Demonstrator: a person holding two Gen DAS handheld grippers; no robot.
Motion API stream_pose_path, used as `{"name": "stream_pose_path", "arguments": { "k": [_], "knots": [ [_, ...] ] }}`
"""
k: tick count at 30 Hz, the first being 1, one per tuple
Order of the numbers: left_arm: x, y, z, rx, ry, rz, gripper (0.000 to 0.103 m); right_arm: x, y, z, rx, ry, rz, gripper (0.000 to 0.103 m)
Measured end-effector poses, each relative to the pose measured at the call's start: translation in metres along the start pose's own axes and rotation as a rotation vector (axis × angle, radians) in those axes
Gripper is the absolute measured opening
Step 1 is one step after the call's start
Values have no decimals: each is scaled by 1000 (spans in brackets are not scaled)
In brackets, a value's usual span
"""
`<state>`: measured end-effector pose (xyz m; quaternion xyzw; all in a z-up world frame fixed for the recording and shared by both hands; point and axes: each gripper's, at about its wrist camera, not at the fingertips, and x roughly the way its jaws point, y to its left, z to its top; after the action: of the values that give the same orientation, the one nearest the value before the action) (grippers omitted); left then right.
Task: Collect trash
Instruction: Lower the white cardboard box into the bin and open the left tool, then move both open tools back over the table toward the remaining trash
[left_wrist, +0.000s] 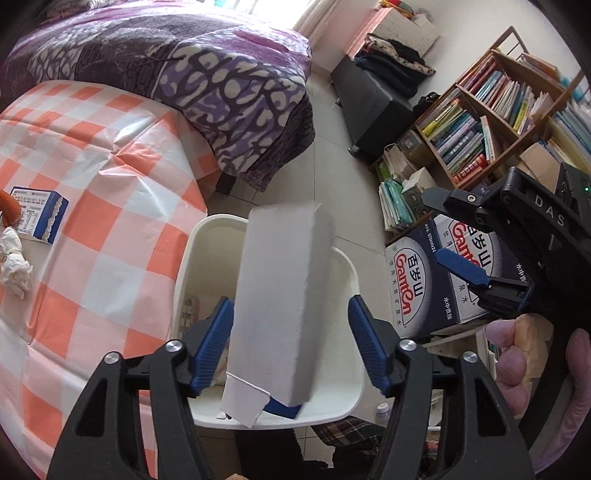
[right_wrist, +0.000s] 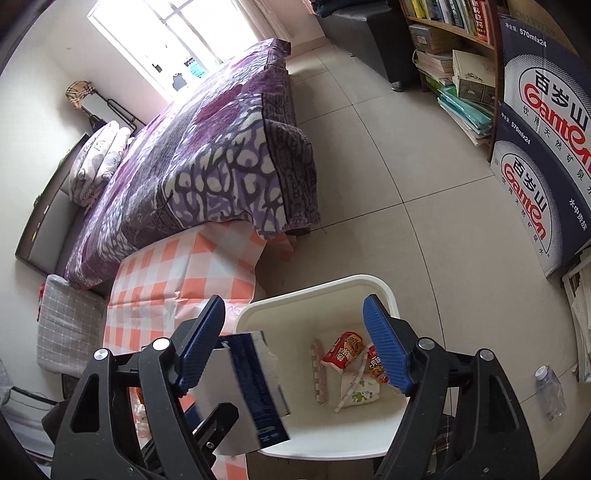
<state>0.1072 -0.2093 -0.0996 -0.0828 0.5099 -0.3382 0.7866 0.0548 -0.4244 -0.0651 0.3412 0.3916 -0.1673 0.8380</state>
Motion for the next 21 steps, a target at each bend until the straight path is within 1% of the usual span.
{"name": "stream_pose_path", "arguments": {
  "k": [5, 9, 11, 14, 17, 19, 21],
  "knots": [
    [-7, 6, 0, -1, -8, 12, 69, -1, 3, -1, 9, -5, 12, 80],
    [-16, 17, 2, 3, -16, 56, 70, 3, 16, -6, -20, 8, 11, 81],
    [-19, 24, 1, 5, -16, 84, 70, 5, 23, -9, -33, 12, 4, 84],
    [-23, 40, 0, 1, -3, 135, 71, 11, 36, -15, -51, 26, -3, 89],
    [-29, 59, -1, -10, 3, 200, 71, 21, 52, -24, -85, 60, -13, 96],
    [-32, 73, -1, -19, 15, 247, 71, 29, 64, -32, -115, 89, -26, 96],
    [-37, 87, -2, -30, 19, 295, 76, 38, 77, -40, -156, 121, -39, 96]
  ]
}}
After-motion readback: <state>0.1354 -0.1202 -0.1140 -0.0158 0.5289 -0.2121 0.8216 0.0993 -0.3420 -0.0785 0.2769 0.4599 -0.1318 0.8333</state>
